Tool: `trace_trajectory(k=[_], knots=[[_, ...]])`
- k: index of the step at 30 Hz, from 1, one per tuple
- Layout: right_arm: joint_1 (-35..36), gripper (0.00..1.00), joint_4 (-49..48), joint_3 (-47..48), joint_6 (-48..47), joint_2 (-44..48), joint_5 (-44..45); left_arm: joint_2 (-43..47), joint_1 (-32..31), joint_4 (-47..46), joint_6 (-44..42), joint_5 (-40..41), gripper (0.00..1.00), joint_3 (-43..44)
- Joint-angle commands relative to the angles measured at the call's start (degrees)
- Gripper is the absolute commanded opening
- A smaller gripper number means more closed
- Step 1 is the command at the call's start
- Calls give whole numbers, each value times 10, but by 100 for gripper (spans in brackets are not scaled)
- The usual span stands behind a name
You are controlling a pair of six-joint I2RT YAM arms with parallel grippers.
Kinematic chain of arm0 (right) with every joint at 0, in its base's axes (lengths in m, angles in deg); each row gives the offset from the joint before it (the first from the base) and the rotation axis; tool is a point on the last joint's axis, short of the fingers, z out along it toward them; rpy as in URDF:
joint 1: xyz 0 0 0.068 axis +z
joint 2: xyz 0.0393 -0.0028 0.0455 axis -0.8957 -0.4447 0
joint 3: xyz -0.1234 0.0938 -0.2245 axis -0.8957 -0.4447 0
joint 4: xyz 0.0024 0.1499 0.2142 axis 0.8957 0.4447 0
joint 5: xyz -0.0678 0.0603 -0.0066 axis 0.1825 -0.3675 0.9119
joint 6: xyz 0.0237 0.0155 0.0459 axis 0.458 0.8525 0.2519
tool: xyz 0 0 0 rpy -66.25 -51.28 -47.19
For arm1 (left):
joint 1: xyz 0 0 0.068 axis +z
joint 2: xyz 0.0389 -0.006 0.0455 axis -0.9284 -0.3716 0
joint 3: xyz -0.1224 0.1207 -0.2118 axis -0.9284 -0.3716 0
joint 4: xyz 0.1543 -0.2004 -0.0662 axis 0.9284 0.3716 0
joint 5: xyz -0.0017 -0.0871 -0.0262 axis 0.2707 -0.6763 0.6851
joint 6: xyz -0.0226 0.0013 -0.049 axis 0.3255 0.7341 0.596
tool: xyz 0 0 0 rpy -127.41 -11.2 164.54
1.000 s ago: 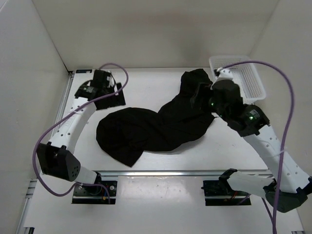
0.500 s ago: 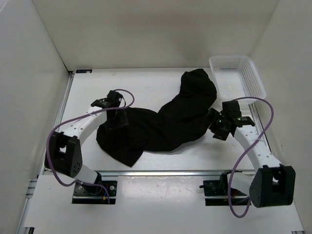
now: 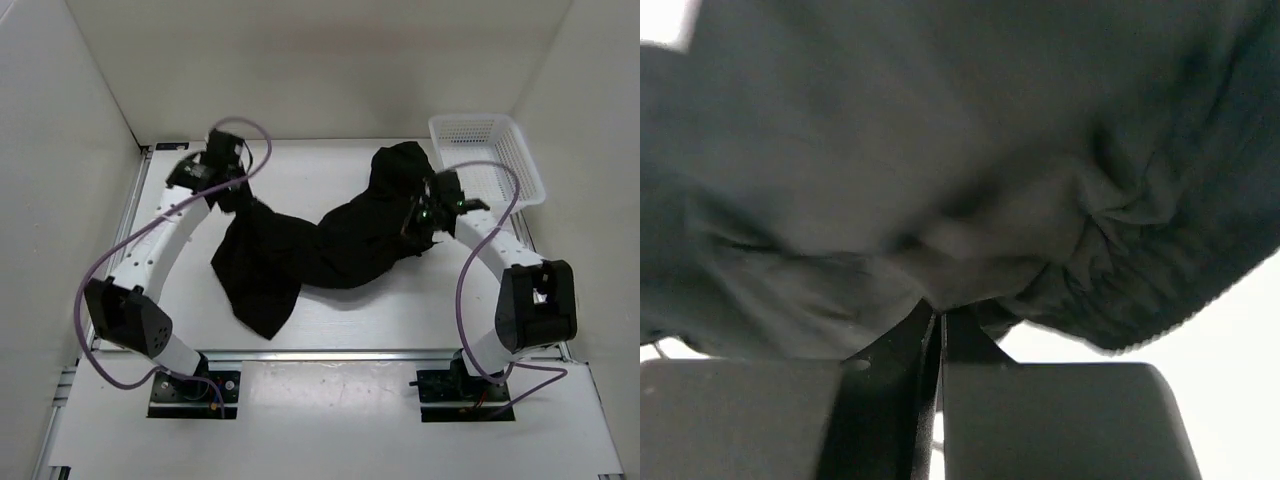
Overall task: Fold and stack the trousers
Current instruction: Flatten the trousers out
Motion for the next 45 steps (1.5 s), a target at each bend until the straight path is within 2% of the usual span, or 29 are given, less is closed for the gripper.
trace_trajectory(k=[1, 3, 4, 7, 8, 10, 14, 16, 17, 18, 19, 20, 21, 22, 25, 26, 27, 28, 30, 31, 32, 34, 35, 36, 37, 38, 39, 41, 45], knots=[[4, 0, 28, 177, -31, 41, 71, 25, 5, 54, -29, 77, 10, 194], [-3, 0, 77, 273, -40, 7, 71, 1, 15, 74, -44, 77, 10, 289], [-3, 0, 96, 373, -41, -5, 71, -10, 33, 86, -51, 72, 10, 392], [3, 0, 147, 513, -56, -19, 77, -51, 64, 140, -65, 71, 10, 570], [3, 0, 154, 529, -56, -19, 77, -51, 71, 140, -65, 71, 10, 587], [3, 0, 154, 526, -56, 10, 77, -17, 82, 127, -65, 71, 10, 574], [3, 0, 154, 427, -56, 105, 129, 87, 96, 70, -24, 113, 13, 390], [3, 0, 160, 374, -50, 146, 168, 164, 96, 65, 28, 141, 32, 306], [3, 0, 160, 319, -50, 186, 179, 193, 96, 48, 34, 134, 75, 203], [3, 4, 160, 291, -50, 206, 188, 221, 96, 33, 34, 134, 92, 154], [3, 38, 167, 267, -50, 220, 200, 266, 96, 7, 41, 134, 100, 110], [-3, 52, 167, 227, -55, 236, 209, 278, 96, -3, 35, 119, 100, 74], [-10, 58, 167, 215, -56, 236, 201, 278, 96, -3, 35, 113, 100, 31], [-28, 75, 167, 214, -76, 223, 179, 271, 96, -3, 29, 113, 100, 22], [-34, 92, 230, 257, -104, 141, 112, 226, 96, 3, 1, 83, 97, 26], [-28, 85, 237, 266, -104, 121, 112, 192, 96, 11, -6, 77, 76, 33], [-23, 76, 237, 255, -104, 120, 121, 178, 96, 28, -12, 77, 65, 34], [-18, 52, 229, 240, -104, 146, 132, 167, 96, 28, -12, 77, 45, 27], [-12, 18, 219, 178, -87, 178, 150, 151, 96, 35, -12, 77, 11, 2], [-12, 6, 219, 155, -71, 206, 155, 144, 96, 35, 0, 77, 10, -34], [-12, 0, 212, 130, -64, 220, 150, 144, 96, 29, 6, 77, 10, -53], [-12, 0, 204, 57, -42, 252, 119, 139, 96, 21, 31, 90, 13, -110], [-12, 7, 204, 34, -34, 264, 119, 139, 106, 14, 40, 91, 21, -128], [-12, 32, 204, 11, -27, 276, 102, 139, 115, 14, 49, 85, 31, -145], [-12, 40, 204, -31, -20, 301, 94, 131, 145, 14, 55, 57, 67, -175], [-12, 58, 204, -52, 1, 315, 85, 131, 162, 5, 62, 37, 85, -193], [-12, 86, 204, -70, 13, 328, 76, 117, 178, -8, 62, 16, 96, -210], [-12, 100, 211, -120, 55, 362, 56, 106, 210, -26, 70, -39, 100, -260], [-12, 100, 211, -204, 114, 410, 30, 79, 224, -71, 80, -65, 100, -300]])
